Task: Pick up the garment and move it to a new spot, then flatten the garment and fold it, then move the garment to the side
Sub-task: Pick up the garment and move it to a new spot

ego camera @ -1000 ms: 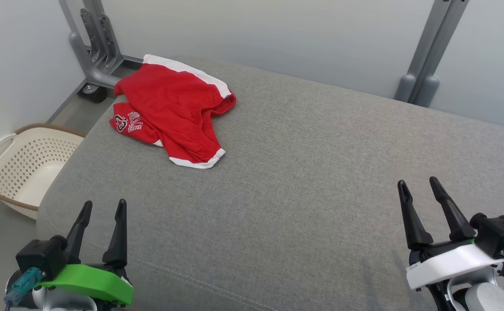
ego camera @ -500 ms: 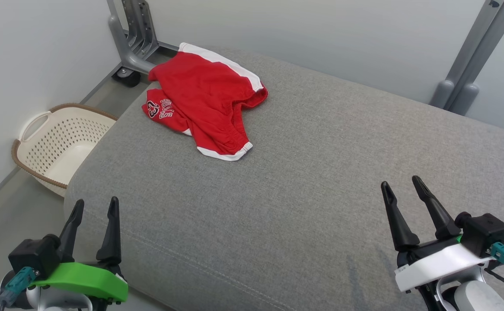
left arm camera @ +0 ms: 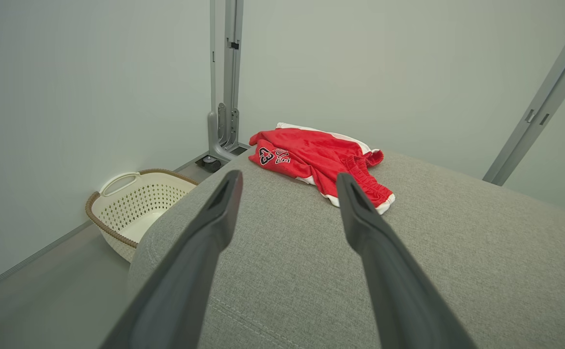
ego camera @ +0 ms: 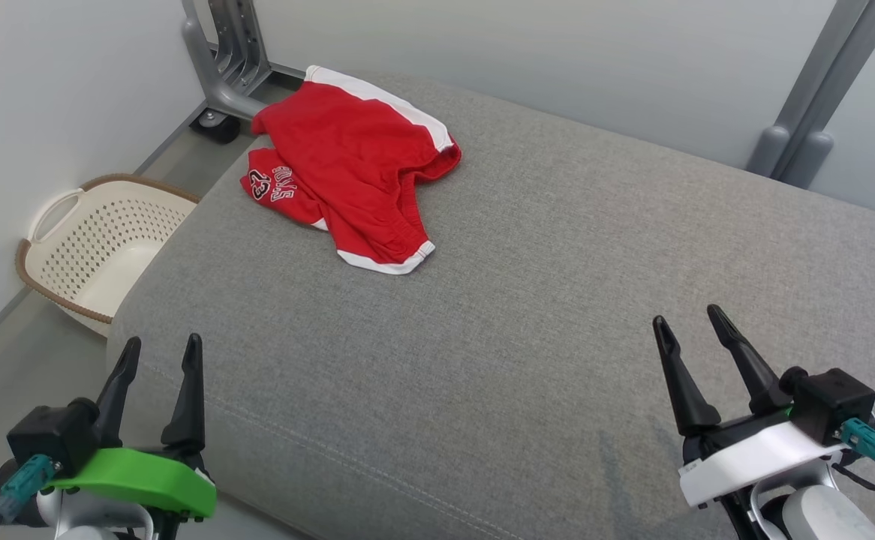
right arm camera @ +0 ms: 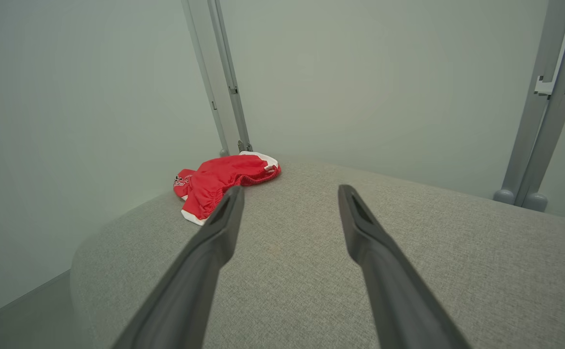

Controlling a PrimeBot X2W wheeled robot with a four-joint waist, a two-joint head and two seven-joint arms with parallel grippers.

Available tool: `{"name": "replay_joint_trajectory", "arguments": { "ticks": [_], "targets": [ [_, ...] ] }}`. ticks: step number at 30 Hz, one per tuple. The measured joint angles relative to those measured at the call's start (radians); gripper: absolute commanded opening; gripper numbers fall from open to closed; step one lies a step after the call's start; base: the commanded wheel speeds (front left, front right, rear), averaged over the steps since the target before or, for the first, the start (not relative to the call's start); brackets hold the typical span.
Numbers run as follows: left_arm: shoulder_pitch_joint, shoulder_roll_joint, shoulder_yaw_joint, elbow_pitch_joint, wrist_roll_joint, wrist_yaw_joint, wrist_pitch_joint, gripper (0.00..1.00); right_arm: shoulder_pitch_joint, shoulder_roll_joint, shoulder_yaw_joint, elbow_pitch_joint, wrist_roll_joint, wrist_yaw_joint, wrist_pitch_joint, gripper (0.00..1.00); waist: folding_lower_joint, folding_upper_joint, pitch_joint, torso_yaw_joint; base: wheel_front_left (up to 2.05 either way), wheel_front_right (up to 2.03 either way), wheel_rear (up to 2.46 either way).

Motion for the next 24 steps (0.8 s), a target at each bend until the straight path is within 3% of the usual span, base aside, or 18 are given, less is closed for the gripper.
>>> {"name": "replay_joint_trajectory", "arguments": {
  "ticks": [11,24],
  "targets": [
    [-0.164,0.008,0.022,0.051,-0.051,-0.019,0.095,1.00,-0.081,-0.026,0.000,-0.058,-0.046,-0.004,0.040,1.00,0.0000,0.0000,0.075,-0.039,0.00,0.00,0.00],
    [-0.401,0.034,0.095,0.236,-0.143,-0.052,0.201,1.00,-0.191,-0.044,0.017,-0.158,-0.102,-0.006,0.091,1.00,0.0000,0.0000,0.206,-0.156,0.00,0.00,0.00]
  ]
}}
